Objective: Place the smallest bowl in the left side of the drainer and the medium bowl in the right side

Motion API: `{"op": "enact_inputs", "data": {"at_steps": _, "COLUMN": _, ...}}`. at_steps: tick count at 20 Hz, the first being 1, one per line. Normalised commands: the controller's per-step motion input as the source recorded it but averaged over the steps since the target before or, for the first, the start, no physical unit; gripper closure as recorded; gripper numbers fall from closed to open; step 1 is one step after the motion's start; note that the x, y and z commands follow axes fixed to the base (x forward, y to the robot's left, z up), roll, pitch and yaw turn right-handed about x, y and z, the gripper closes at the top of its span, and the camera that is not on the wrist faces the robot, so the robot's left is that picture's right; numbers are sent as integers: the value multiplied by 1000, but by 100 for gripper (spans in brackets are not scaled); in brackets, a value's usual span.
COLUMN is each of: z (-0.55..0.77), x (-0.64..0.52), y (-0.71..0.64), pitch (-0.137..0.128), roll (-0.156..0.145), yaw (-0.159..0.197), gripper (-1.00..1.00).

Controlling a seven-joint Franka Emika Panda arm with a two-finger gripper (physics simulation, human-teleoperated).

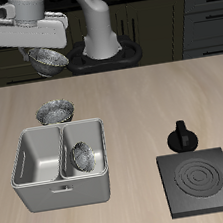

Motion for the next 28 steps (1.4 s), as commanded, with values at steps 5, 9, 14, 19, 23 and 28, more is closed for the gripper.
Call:
{"op": "enact_inputs", "data": {"at_steps": 5, "z": 91, "x": 243, "y": -9, "pitch": -1, "roll": 57, "yaw": 56, "gripper": 100}}
{"op": "enact_inputs", "data": {"at_steps": 9, "z": 17, "x": 478, "y": -219, "pitch": 20, "roll": -23, "yaw": 46, "gripper": 100}}
{"op": "enact_inputs", "data": {"at_steps": 14, "z": 6, "x": 329, "y": -102, "pitch": 1, "roll": -42, "yaw": -13, "gripper": 100}}
{"op": "enact_inputs", "data": {"at_steps": 19, "z": 36, "x": 364, "y": 86, "pitch": 0, "roll": 23, "yaw": 20, "gripper": 100}}
{"op": "enact_inputs", "data": {"at_steps": 23, "z": 56, "x": 249, "y": 38, "pitch": -6, "roll": 6, "yaw": -2, "gripper": 100}}
{"op": "enact_inputs", "data": {"at_steps": 28, "z": -26, "x": 288, "y": -24, "pitch": 15, "roll": -14, "yaw": 3, "gripper": 100}}
